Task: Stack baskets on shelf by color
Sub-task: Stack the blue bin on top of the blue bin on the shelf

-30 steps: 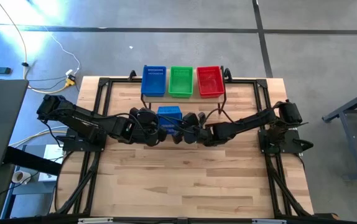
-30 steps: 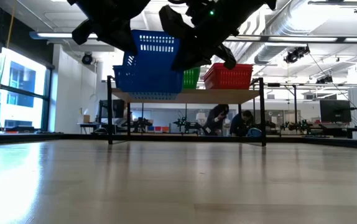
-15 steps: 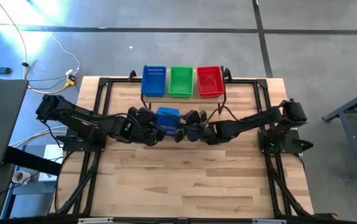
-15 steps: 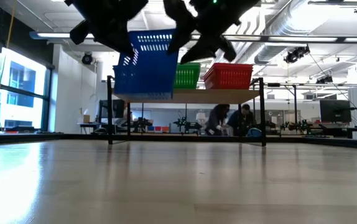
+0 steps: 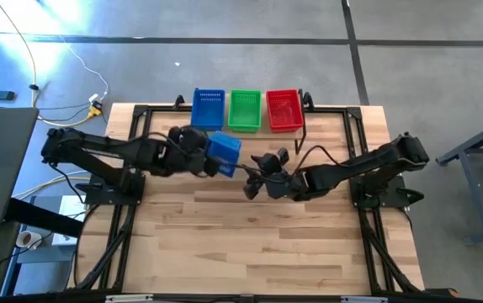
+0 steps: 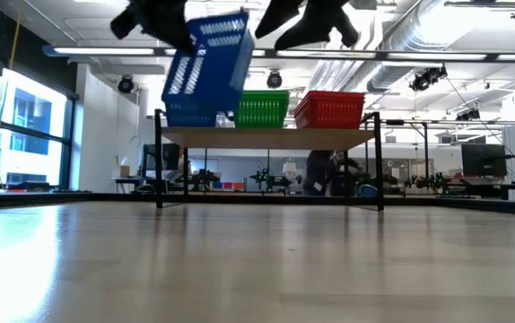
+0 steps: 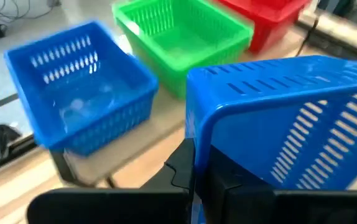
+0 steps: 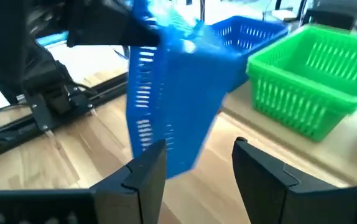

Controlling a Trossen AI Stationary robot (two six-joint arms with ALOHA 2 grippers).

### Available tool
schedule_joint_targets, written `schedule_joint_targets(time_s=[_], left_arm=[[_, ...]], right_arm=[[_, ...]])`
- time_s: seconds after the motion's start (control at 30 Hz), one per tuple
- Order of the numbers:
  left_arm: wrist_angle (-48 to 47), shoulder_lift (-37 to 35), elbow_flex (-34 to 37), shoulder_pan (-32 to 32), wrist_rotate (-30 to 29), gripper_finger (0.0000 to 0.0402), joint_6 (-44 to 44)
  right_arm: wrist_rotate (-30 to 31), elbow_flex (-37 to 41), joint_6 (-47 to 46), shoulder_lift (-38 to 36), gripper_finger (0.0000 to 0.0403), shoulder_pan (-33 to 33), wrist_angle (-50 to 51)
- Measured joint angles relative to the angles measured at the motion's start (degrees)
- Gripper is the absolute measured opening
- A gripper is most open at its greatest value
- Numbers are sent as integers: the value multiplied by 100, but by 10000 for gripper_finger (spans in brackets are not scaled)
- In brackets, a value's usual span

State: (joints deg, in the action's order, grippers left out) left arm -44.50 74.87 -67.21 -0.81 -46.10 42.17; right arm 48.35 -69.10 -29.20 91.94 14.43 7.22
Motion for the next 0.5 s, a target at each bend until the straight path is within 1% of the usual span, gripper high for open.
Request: schedule_joint_targets(time_s=[0.07, 0.2, 0.37, 0.5], left_arm=[[-51, -98, -52, 181, 87, 0, -149], [-78, -319, -267, 453, 453, 0, -423], [-80, -572, -582, 805, 654, 0, -875], [-71, -738, -901, 1166, 677, 0, -1351]], right_arm=[[62, 0, 201, -63, 167, 29, 32], [116, 0, 580, -133, 167, 51, 111], [125, 2, 1067, -142, 167, 6, 160], [123, 2, 1312, -142, 167, -117, 356]])
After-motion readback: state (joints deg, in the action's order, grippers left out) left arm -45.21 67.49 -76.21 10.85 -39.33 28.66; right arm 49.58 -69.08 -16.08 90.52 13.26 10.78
